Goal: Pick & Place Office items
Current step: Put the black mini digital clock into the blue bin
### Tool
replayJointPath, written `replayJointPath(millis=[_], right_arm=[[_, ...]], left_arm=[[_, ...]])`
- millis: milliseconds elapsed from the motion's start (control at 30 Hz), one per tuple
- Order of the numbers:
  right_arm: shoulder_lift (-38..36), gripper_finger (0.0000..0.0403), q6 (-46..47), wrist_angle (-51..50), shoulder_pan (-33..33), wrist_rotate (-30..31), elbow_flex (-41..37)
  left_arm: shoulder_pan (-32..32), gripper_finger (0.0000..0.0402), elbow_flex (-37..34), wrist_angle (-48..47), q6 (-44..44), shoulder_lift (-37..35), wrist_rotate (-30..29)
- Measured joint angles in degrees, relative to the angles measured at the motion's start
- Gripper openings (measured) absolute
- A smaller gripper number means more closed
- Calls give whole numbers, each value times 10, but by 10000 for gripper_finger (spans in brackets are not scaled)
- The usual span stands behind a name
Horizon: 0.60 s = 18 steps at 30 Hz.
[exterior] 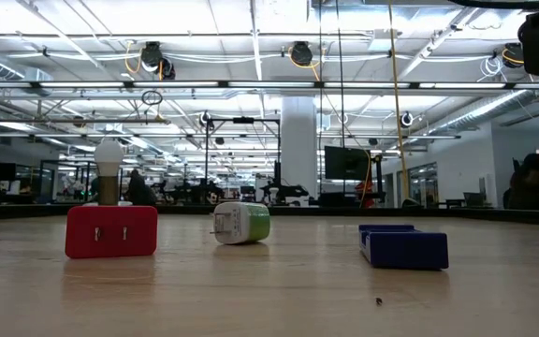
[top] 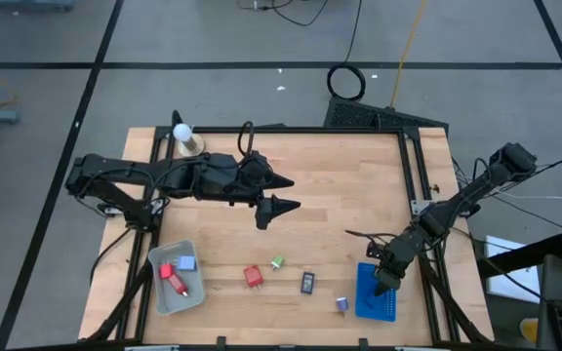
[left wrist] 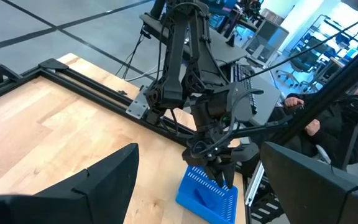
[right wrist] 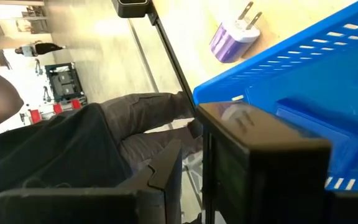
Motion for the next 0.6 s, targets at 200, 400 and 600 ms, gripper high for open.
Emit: replayJointPath(millis=[200,400,600], right_arm=[[0,99,-1,-6,0,1,0],[0,99,-4,-29,1,1,0],[0,99,-2,-35,13,1,0]], left_arm=[[5,337,0,0,0,0,0],[5,337,0,0,0,0,0],[8,337,0,0,2,0,0]])
